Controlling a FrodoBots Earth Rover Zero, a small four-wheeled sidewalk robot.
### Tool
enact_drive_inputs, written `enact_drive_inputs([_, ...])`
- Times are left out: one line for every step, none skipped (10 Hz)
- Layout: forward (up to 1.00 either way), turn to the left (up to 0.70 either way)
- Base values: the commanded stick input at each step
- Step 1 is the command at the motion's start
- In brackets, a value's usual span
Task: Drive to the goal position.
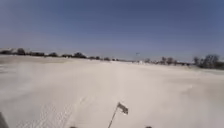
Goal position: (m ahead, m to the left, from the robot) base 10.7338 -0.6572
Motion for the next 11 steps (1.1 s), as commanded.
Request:
enact_drive_inputs([0.7,0.0])
enact_drive_inputs([0.7,0.0])
enact_drive_inputs([0.7,0.0])
enact_drive_inputs([0.7,0.0])
enact_drive_inputs([0.7,0.0])
enact_drive_inputs([0.7,0.0])
enact_drive_inputs([0.7,0.0])
enact_drive_inputs([0.7,0.0])
enact_drive_inputs([0.7,0.0])
enact_drive_inputs([0.7,0.0])
enact_drive_inputs([0.7,0.0])
